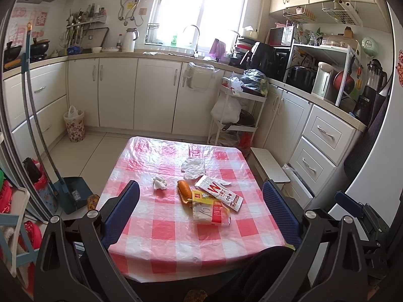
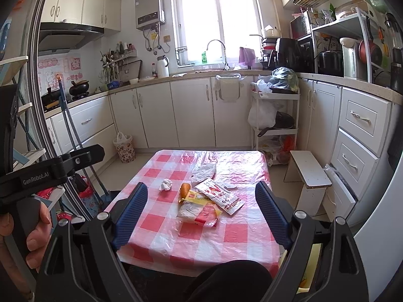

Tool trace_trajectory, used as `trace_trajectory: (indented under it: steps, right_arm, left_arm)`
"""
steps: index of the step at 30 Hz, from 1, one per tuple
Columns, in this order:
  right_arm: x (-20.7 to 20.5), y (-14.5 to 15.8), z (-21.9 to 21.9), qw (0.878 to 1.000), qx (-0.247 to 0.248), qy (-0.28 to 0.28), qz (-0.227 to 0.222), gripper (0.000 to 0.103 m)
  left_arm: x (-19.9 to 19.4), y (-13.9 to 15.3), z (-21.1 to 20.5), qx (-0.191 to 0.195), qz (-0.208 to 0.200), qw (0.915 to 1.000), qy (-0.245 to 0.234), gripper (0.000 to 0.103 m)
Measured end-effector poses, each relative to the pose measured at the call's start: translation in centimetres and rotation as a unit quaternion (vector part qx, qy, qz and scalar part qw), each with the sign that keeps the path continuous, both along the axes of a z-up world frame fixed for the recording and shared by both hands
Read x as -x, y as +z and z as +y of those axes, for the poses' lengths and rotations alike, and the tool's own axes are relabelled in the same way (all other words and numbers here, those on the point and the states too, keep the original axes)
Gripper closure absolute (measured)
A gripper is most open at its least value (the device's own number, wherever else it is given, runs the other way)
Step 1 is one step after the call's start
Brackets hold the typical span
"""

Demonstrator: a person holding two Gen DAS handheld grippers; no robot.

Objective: Collect trash

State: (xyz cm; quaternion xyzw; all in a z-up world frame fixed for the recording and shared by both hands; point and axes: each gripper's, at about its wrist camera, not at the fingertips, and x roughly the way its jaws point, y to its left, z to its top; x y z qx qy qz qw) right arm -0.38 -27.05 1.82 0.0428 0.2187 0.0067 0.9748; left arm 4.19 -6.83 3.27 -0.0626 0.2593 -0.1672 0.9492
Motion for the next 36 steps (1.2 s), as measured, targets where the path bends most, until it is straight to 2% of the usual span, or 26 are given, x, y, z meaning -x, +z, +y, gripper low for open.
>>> trace_trajectory:
  steps: [36]
  right_arm:
    - [-0.2,0.8,1.2,1.000,0.004,0.014,-0.006,0.019]
  left_arm:
    - [0.5,0.2,-1.2,0.005,0.005,0.9999,-0.009,0.008]
